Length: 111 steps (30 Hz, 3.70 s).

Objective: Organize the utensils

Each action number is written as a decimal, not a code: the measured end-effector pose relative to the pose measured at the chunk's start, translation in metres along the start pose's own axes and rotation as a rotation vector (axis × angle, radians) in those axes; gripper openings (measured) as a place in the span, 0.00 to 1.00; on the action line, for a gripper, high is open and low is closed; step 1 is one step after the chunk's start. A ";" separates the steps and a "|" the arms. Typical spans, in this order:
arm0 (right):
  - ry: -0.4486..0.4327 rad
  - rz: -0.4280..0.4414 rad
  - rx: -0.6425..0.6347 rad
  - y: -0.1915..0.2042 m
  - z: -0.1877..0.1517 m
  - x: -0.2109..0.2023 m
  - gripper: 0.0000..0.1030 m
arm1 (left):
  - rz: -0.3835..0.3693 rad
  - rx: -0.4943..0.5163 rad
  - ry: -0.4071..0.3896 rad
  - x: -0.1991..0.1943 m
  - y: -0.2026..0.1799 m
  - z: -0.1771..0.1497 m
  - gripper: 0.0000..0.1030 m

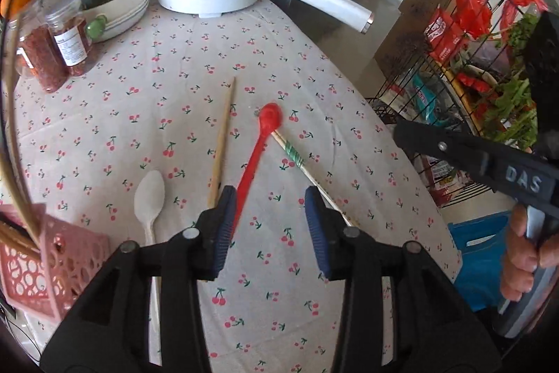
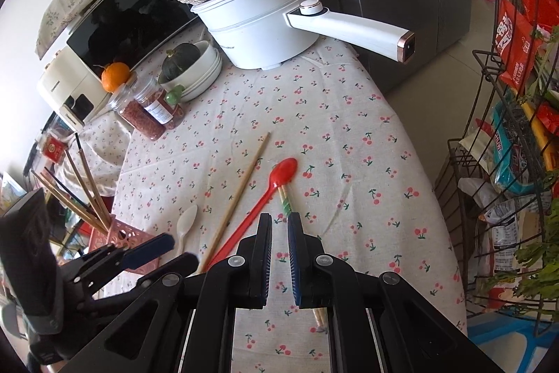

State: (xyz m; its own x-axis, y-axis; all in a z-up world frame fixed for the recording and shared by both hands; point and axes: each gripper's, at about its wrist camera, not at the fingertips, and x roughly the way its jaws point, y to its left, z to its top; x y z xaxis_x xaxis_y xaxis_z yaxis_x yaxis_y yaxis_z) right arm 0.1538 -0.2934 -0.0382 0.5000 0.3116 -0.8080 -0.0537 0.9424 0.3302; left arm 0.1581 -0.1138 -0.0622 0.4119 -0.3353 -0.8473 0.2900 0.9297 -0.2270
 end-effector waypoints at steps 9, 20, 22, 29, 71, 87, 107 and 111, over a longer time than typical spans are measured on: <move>0.074 -0.022 0.064 -0.029 0.001 0.021 0.11 | 0.069 0.064 0.111 0.068 -0.007 0.035 0.40; 0.119 -0.031 0.114 -0.046 0.003 0.038 0.28 | 0.051 0.075 0.152 0.100 -0.002 0.055 0.26; 0.121 -0.031 0.120 -0.046 0.003 0.039 0.29 | 0.047 0.062 0.157 0.103 -0.001 0.057 0.25; 0.122 -0.033 0.128 -0.046 0.004 0.041 0.29 | 0.032 0.032 0.169 0.103 0.001 0.058 0.07; 0.154 -0.027 0.128 -0.043 0.008 0.059 0.35 | 0.050 -0.144 0.134 0.082 0.040 0.054 0.19; 0.176 -0.041 0.119 -0.043 0.010 0.074 0.36 | 0.173 -0.122 0.169 0.113 0.030 0.082 0.37; 0.218 0.007 0.061 -0.020 0.020 0.103 0.35 | 0.075 0.080 -0.082 0.002 -0.009 0.022 0.28; 0.234 -0.005 -0.021 0.002 0.020 0.115 0.33 | 0.043 0.105 -0.142 -0.040 -0.007 0.003 0.28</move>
State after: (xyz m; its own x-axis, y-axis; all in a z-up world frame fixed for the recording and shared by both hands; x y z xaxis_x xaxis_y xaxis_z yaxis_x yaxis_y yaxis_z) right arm 0.2281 -0.2584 -0.1211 0.2863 0.3241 -0.9017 -0.0706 0.9456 0.3175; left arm 0.1425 -0.1075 -0.0254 0.5417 -0.3202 -0.7772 0.3546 0.9253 -0.1340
